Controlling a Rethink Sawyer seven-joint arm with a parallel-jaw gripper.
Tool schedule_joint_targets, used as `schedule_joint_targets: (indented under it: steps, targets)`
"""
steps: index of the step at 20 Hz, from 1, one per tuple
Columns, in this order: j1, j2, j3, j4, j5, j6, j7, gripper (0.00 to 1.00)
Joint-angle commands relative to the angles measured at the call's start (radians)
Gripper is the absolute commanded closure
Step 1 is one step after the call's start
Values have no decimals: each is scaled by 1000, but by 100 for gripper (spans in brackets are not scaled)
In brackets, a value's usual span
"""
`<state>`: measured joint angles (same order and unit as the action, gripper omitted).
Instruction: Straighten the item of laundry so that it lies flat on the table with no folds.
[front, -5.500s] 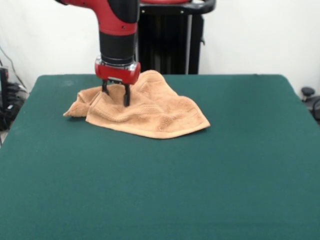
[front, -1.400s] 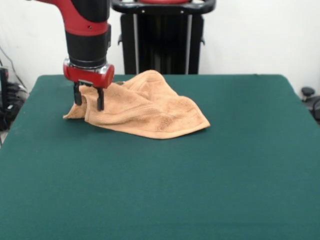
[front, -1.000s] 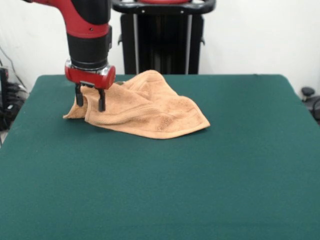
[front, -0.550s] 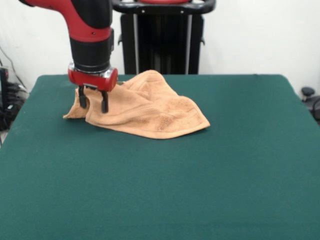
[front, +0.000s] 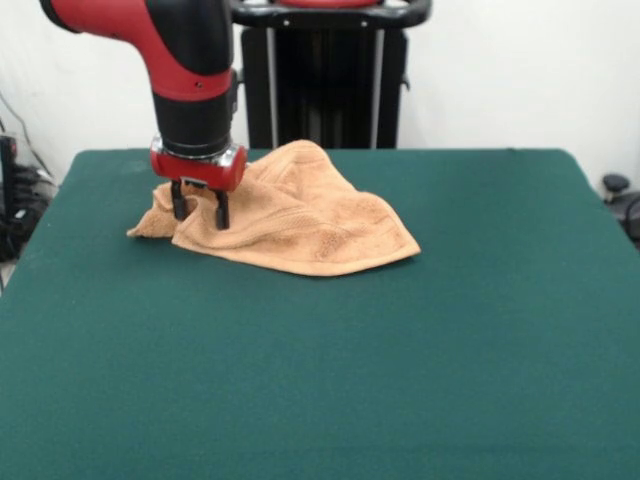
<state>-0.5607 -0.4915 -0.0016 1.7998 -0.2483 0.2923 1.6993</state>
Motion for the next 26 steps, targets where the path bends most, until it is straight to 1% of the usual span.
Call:
schedule_joint_targets:
  steps: [1,26]
  targets:
    - [34,32,106,5,-26,-47,77,0]
    - [52,15,90,-1,-33,-55,81,0]
